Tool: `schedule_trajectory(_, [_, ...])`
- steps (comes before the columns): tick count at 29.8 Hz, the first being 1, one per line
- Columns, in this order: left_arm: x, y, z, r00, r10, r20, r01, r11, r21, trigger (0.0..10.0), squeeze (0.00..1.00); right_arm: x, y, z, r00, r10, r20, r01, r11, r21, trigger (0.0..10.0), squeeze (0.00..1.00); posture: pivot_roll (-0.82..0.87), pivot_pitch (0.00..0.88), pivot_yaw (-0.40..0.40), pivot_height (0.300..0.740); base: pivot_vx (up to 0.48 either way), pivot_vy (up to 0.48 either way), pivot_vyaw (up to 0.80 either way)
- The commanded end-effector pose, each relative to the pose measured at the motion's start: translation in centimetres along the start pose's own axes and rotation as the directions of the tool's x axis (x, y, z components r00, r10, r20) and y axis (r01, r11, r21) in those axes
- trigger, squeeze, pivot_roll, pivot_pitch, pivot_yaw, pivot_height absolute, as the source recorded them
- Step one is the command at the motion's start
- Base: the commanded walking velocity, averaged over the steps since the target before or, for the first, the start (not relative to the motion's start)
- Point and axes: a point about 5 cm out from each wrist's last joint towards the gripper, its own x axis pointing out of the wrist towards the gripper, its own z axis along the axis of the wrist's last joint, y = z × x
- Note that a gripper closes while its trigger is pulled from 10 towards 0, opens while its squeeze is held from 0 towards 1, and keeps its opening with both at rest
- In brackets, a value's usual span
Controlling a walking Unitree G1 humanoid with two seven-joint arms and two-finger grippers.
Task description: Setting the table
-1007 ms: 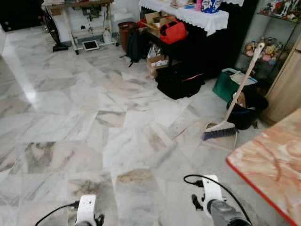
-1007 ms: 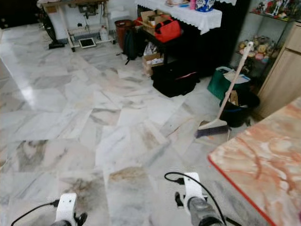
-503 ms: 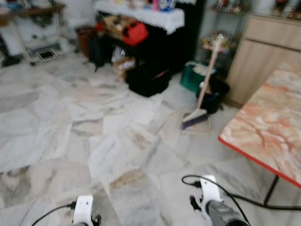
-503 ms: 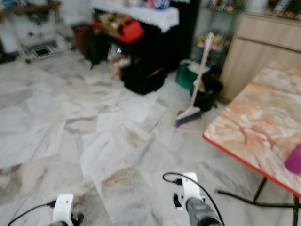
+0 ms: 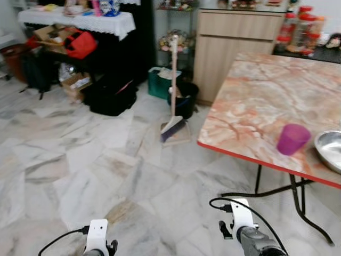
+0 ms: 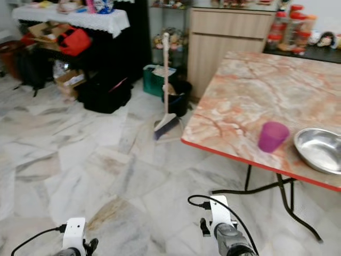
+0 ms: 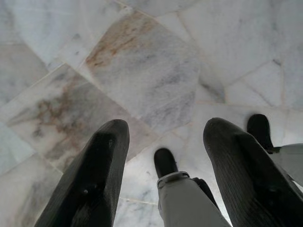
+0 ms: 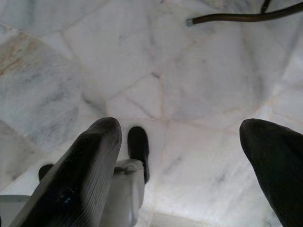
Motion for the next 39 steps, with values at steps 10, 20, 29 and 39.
schedule_trajectory(10, [0.0, 0.1, 0.1, 1.0, -0.013, 0.005, 0.013, 0.999, 0.033, 10.0, 0.0, 0.0, 0.1, 0.5, 1.0, 0.002, -0.004, -0.002, 1.0, -0.031, 10.0, 0.0, -0.01, 0.0, 0.024, 0.74, 0.0, 0.0, -0.61])
schedule_trajectory(20, [0.0, 0.1, 0.2, 1.0, -0.015, 0.004, 0.015, 0.999, 0.039, 10.0, 0.0, 0.0, 0.1, 0.5, 1.0, -0.005, -0.006, 0.005, 1.0, -0.023, 10.0, 0.0, -0.01, 0.0, 0.024, 0.74, 0.0, -0.087, -0.61])
schedule_trajectory(29, [0.0, 0.5, 0.5, 1.0, 0.01, 0.014, -0.01, 1.0, 0.011, 10.0, 0.0, 0.0, 0.5, 0.9, 1.0, 0.008, 0.009, -0.007, 1.0, -0.024, 10.0, 0.0, 0.03, 0.0, -0.017, 0.74, 0.0, -0.203, -0.61])
schedule_trajectory(39, [0.2, 0.5, 1.8, 0.999, 0.012, 0.045, -0.016, 0.994, 0.106, 10.0, 0.0, 0.0, 0.5, 1.9, 0.999, 0.006, 0.049, -0.006, 1.0, -0.016, 10.0, 0.0, 0.11, 0.022, -0.11, 0.74, 0.0, 0.0, -0.06])
